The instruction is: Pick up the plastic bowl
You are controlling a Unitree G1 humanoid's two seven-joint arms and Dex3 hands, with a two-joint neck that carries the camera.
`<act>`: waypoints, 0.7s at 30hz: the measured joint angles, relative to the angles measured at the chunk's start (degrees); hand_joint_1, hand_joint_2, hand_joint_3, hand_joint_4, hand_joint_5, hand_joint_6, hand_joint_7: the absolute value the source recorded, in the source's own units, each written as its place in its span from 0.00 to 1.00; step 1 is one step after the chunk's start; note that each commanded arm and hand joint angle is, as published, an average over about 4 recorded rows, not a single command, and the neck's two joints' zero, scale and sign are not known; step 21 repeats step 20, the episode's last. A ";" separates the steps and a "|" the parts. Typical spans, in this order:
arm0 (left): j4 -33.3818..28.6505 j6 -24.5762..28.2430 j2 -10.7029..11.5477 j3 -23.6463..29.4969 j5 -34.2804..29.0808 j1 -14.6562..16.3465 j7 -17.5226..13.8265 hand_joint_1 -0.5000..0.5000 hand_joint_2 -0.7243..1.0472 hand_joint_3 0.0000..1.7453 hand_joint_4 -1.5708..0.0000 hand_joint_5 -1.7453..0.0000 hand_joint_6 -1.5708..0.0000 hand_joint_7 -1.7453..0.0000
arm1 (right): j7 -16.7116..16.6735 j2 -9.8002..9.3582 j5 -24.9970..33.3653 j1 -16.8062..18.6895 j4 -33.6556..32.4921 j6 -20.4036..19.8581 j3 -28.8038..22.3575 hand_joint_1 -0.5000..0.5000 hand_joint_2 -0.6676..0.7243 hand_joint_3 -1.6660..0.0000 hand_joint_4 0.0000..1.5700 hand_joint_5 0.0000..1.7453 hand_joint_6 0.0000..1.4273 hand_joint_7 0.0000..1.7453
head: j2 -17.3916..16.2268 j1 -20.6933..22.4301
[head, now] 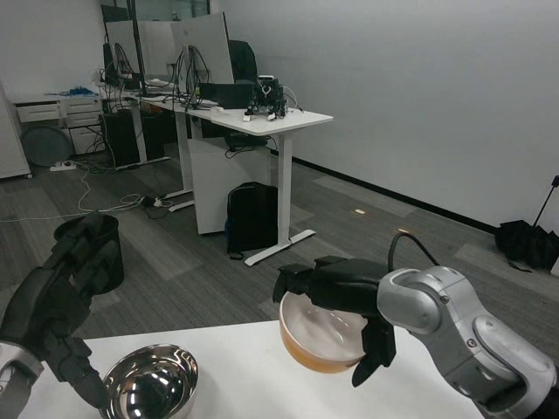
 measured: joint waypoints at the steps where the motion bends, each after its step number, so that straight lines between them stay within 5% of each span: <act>1: 0.20 -0.02 0.01 -0.26 0.00 -0.29 0.00 0.00 0.00 0.05 1.00 1.00 1.00 1.00 | 0.00 0.00 0.01 -0.03 0.10 0.00 0.22 0.12 0.02 0.05 1.00 0.50 0.80 0.72 | 0.01 -0.02; 21: 1.11 -0.06 0.02 -2.80 0.00 -1.99 0.00 0.00 0.00 0.05 1.00 1.00 1.00 1.00 | -0.04 1.03 0.02 -0.14 1.13 -1.37 2.87 0.12 0.05 0.05 1.00 0.50 0.80 0.72 | -0.41 -0.13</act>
